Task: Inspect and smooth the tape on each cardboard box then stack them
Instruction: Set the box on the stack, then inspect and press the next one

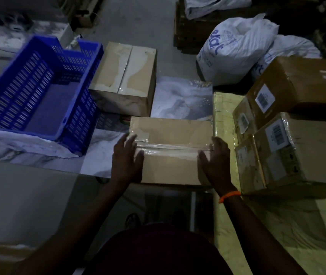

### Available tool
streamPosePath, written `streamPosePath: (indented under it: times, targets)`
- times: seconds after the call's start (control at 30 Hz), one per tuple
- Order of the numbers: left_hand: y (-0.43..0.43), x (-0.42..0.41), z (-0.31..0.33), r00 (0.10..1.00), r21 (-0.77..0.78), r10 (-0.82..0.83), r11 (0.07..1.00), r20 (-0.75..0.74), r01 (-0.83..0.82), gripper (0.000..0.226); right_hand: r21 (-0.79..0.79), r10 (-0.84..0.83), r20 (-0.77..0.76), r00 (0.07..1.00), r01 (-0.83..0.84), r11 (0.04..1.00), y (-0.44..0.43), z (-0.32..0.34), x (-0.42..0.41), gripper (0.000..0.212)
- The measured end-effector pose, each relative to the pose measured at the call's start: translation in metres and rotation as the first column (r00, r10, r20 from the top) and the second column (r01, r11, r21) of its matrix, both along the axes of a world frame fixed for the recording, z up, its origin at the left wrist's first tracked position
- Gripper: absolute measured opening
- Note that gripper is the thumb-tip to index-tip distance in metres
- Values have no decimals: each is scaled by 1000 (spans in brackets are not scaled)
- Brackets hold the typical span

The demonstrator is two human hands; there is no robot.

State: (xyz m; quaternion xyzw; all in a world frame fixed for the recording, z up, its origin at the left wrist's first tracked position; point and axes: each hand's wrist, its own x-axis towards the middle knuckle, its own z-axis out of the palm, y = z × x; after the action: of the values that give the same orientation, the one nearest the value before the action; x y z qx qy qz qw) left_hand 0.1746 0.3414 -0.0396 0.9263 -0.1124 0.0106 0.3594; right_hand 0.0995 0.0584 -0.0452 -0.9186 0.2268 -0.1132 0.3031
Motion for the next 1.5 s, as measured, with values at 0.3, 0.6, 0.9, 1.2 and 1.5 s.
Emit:
streamPosePath:
  times: [0.3, 0.6, 0.9, 1.2, 1.5]
  targets:
    - [-7, 45, 21, 809, -385, 96, 843, -580, -376, 55, 588, -130, -97, 987, 162, 792, -16, 31, 30, 42]
    - [8, 30, 46, 889, -681, 31, 630, -457, -372, 33, 706, -344, 203, 917, 107, 700, -11, 49, 4, 32]
    - [17, 4, 27, 860, -653, 30, 638, -509, -409, 72, 692, -326, 140, 935, 143, 707, 3, 33, -26, 77]
    - [19, -4, 23, 936, -576, 114, 761, -334, -298, 51, 358, -256, 230, 939, 164, 919, 12, 40, -32, 44]
    - [-14, 14, 61, 943, 176, -265, 957, 202, 232, 51, -224, 288, -20, 957, -285, 932, 41, 67, 16, 76]
